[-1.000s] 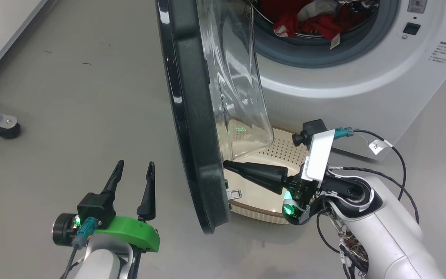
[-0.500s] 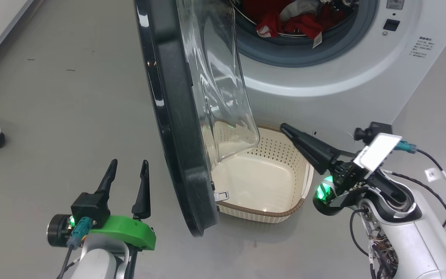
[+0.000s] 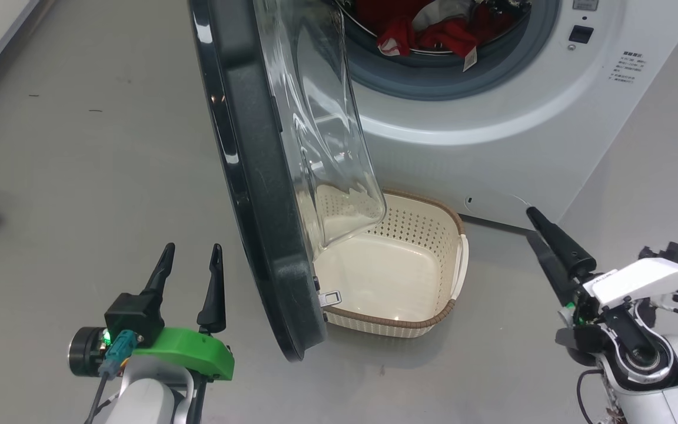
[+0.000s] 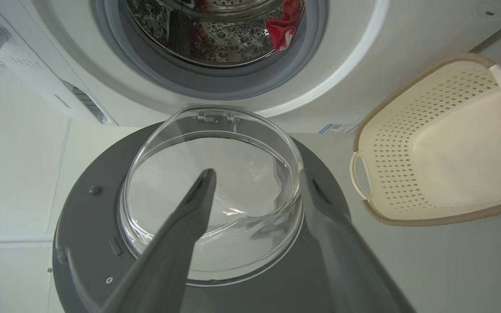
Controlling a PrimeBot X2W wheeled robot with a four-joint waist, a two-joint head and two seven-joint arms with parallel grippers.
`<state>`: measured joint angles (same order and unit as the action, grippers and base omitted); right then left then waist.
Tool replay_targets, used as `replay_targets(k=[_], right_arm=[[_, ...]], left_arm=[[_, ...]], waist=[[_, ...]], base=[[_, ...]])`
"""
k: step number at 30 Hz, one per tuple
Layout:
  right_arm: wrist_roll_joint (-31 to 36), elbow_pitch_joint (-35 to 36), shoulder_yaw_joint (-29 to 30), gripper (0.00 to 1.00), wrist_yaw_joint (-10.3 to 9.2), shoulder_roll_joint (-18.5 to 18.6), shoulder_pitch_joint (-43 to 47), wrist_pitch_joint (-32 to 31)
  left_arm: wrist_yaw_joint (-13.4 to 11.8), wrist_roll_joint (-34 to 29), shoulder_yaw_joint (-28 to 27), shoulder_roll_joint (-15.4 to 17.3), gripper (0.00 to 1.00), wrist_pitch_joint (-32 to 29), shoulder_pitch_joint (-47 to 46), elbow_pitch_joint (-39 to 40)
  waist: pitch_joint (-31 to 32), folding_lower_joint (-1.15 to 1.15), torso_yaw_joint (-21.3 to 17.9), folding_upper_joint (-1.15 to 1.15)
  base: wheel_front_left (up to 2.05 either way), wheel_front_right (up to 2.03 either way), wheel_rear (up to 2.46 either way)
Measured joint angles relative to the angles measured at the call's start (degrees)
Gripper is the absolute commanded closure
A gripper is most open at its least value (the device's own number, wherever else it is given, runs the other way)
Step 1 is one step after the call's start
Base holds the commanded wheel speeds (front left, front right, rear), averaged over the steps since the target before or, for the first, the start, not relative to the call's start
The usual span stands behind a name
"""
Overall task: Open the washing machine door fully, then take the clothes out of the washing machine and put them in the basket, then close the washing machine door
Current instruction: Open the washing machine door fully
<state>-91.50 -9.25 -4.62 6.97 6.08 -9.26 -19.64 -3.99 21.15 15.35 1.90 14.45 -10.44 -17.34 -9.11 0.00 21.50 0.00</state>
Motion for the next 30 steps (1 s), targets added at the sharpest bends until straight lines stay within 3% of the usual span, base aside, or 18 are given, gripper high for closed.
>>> replay_targets(k=[13, 16, 17, 21, 22, 25, 30], right_arm=[[37.1, -1.9, -1.0, 0.0, -0.08, 10.1, 5.4, 24.7], [46.3, -2.5, -0.9, 0.0, -3.0, 13.3, 6.1, 31.1], [46.3, -2.5, -0.9, 0.0, -3.0, 13.3, 6.1, 31.1], [56.6, -2.4, -1.5, 0.0, -7.36, 15.4, 6.2, 37.9], [59.5, -2.4, -1.6, 0.0, -9.34, 15.6, 6.2, 36.9], [63.0, -2.0, -2.0, 0.0, -11.68, 15.2, 6.8, 35.4], [66.2, 0.0, -1.3, 0.0, -12.7, 12.4, 8.8, 34.6]], left_arm=[[0.0, 0.0, -0.3, 0.0, 0.0, 0.0, 0.5, -0.3], [0.0, 0.0, -0.5, 0.0, 0.0, 0.0, 0.5, -0.4], [0.0, 0.0, -0.5, 0.0, 0.0, 0.0, 0.5, -0.4], [0.0, -0.1, -0.7, 0.0, 0.0, 0.0, 0.5, -0.4], [0.0, -0.1, -0.9, 0.0, 0.0, 0.0, 0.5, -0.6], [0.0, -0.2, -1.1, 0.0, 0.0, 0.0, 0.6, -0.7], [0.0, -0.2, -1.1, 0.0, 0.0, 0.0, 0.8, -0.8]], waist=[[0.4, 0.0, -0.6, 0.0], [0.4, 0.0, -0.7, 0.0], [0.4, 0.0, -0.7, 0.0], [0.5, 0.0, -0.9, 0.0], [0.7, 0.0, -1.0, 0.0], [1.2, 0.0, -1.2, 0.0], [1.6, 0.0, -1.4, 0.0]], base=[[0.0, 0.0, 0.0], [0.0, 0.0, 0.0], [0.0, 0.0, 0.0], [0.0, 0.0, 0.0], [0.0, 0.0, 0.0], [0.0, 0.0, 0.0], [0.0, 0.0, 0.0]])
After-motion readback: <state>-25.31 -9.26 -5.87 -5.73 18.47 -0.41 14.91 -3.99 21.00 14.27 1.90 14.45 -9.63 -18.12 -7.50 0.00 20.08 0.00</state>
